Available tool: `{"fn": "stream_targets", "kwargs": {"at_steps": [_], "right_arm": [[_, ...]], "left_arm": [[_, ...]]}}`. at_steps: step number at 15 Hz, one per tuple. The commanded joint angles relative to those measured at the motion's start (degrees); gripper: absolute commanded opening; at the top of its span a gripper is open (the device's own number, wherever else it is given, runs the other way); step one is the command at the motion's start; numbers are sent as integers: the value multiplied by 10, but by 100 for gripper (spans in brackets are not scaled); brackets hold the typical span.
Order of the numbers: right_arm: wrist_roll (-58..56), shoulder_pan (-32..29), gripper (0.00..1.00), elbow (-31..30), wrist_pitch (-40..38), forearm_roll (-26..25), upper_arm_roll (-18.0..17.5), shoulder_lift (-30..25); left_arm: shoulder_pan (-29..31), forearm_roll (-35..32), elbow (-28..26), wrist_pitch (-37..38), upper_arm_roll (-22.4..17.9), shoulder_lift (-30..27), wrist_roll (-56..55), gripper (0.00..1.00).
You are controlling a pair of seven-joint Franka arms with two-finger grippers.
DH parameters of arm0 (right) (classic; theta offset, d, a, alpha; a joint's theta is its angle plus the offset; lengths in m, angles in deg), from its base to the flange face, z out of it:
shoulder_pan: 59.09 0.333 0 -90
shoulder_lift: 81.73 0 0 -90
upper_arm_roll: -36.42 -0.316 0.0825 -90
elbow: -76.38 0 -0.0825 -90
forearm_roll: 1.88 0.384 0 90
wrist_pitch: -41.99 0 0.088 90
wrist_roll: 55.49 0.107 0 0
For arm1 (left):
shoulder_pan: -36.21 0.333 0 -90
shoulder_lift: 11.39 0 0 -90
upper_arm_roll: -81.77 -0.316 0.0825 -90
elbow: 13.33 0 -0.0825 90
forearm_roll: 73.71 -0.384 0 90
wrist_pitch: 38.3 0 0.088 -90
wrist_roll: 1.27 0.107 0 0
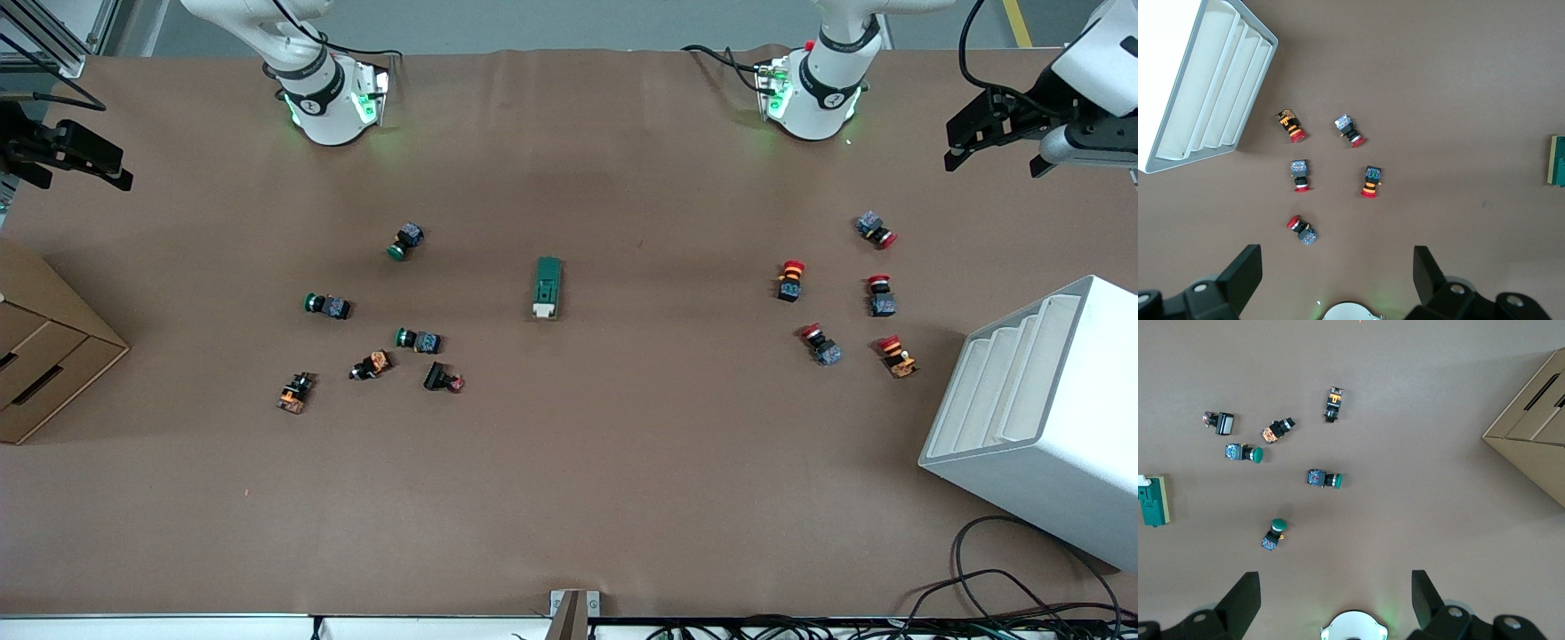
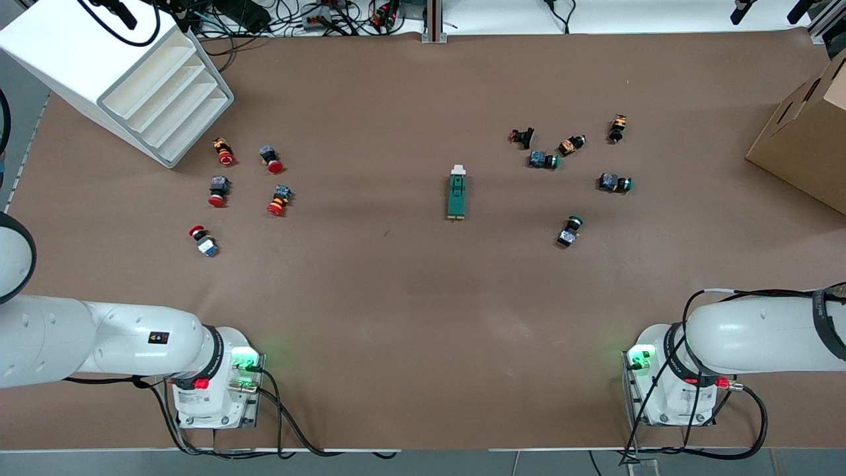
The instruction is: Close load switch with both arms
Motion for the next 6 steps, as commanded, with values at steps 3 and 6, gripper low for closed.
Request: {"fn": "stream_targets", "kwargs": {"at_steps": [3,6], "right_arm": [[-2,2,100,-23,20,2,5,-19],[-2,1,100,-23,19,2,5,-19]], "left_arm": [[6,1,15,-5,-3,3,12,100],[4,-1,23,-2,-2,10,3,100]]}}
